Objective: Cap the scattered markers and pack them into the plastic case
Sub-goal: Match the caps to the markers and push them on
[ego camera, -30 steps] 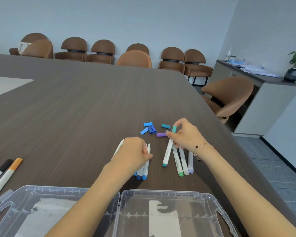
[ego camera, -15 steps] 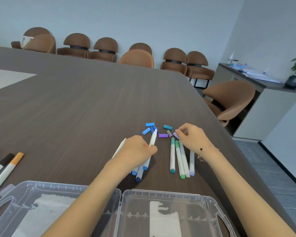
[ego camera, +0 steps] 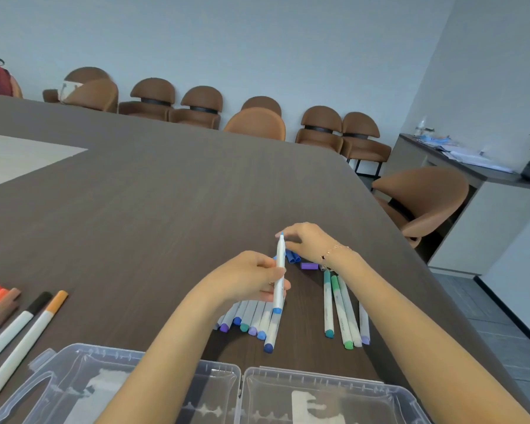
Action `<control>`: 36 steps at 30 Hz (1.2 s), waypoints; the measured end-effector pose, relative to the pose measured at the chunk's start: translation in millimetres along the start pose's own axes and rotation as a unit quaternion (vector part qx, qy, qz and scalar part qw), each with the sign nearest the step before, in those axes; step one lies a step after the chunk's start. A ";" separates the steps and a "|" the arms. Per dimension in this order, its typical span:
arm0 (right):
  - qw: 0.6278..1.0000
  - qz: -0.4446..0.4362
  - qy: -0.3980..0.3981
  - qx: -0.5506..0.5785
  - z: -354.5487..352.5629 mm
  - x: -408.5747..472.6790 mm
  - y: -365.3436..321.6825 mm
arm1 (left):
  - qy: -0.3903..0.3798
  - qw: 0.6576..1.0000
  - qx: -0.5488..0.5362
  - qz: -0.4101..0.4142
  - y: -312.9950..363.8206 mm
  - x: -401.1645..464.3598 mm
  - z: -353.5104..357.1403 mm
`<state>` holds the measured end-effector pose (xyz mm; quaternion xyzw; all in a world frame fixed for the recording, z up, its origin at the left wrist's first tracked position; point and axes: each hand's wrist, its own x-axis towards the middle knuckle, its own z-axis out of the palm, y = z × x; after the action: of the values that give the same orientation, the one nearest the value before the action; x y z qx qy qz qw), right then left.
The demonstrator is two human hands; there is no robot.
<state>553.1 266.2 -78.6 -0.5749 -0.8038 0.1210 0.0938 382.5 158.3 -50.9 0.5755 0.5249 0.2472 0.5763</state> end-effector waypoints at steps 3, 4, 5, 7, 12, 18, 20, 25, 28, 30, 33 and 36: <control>0.999 0.001 -0.011 -0.049 4.3 10.2 -5.3 | 0.009 1.000 0.012 0.000 -0.6 2.2 0.3; 0.999 0.009 -0.004 -0.053 4.7 11.1 -5.9 | 0.012 1.000 0.015 0.001 -1.1 3.1 0.1; 0.998 0.015 0.005 -0.059 5.5 11.4 -5.2 | 0.014 1.000 0.016 0.002 -1.6 3.7 -0.5; 0.998 0.030 0.042 -0.037 7.7 8.5 -1.3 | 0.012 1.000 0.010 0.006 -2.2 4.1 -1.7; 0.840 0.099 0.171 0.506 -4.3 -42.1 -9.8 | -0.021 1.000 0.016 -0.002 -4.3 4.5 -1.2; 0.673 0.150 0.083 0.719 -7.2 -96.8 -20.0 | -0.087 0.994 0.064 -0.008 -2.5 2.3 13.4; 0.664 0.157 0.104 0.724 -9.1 -97.0 -20.2 | -0.086 0.994 0.072 -0.015 -1.7 2.8 16.5; 0.715 0.134 0.105 0.678 -8.3 -96.7 -20.9 | -0.080 0.993 0.080 -0.016 -1.1 3.4 18.0; 0.778 0.129 0.094 0.607 -8.5 -98.9 -21.9 | -0.070 0.995 0.071 -0.011 -0.9 3.2 18.1; 0.817 0.116 0.087 0.558 -9.6 -99.1 -23.1 | -0.071 0.995 0.064 -0.013 -1.3 2.9 18.4; 0.853 0.067 0.044 0.516 -14.0 -101.5 -27.0 | -0.074 0.997 0.029 -0.016 -2.5 2.1 18.8; 0.872 0.025 -0.026 0.488 -17.3 -104.9 -31.4 | -0.063 0.998 -0.004 0.003 -1.8 0.4 18.3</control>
<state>563.5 158.7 -53.8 -0.4729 -0.6298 0.5150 0.3384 398.3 150.9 -56.5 0.5896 0.4847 0.2141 0.6095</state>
